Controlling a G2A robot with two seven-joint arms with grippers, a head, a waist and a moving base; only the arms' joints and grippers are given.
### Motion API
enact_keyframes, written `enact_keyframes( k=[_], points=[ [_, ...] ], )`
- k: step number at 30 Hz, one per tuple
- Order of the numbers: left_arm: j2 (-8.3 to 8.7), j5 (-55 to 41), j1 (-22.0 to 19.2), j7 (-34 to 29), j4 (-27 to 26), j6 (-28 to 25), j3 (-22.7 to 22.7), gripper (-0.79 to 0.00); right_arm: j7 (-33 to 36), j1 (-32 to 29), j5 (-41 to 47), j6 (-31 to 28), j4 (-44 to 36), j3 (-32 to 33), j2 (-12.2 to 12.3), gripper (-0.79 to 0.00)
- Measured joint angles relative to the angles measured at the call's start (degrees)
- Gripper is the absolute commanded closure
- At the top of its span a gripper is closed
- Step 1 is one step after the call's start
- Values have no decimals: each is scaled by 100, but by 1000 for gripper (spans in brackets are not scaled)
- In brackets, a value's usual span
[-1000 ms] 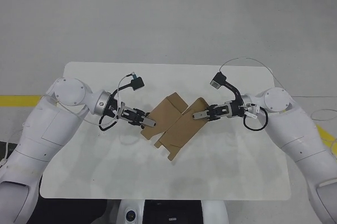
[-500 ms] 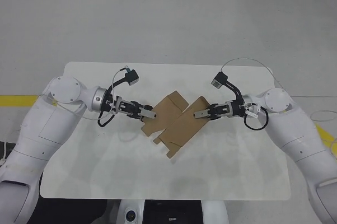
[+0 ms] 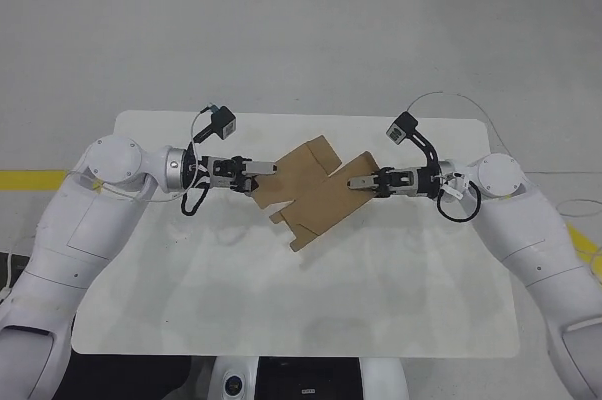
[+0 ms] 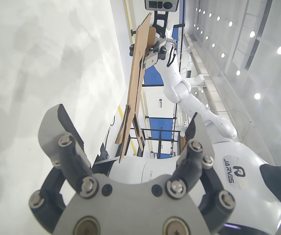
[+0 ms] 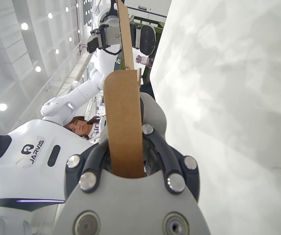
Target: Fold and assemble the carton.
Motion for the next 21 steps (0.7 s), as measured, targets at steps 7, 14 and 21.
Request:
enact_keyframes(
  k=[7,14,21],
  points=[
    [-42,-240,98,138,-33,342,-3,-785,-477,-170,-350,368,-426,220,51,0],
    [-63,-466,162,416,45,581,-140,-785,-859,-383,-767,607,-765,414,108,0],
    [-77,-560,170,364,60,710,-228,-785,-1137,-517,-1008,604,-906,443,80,0]
  ],
)
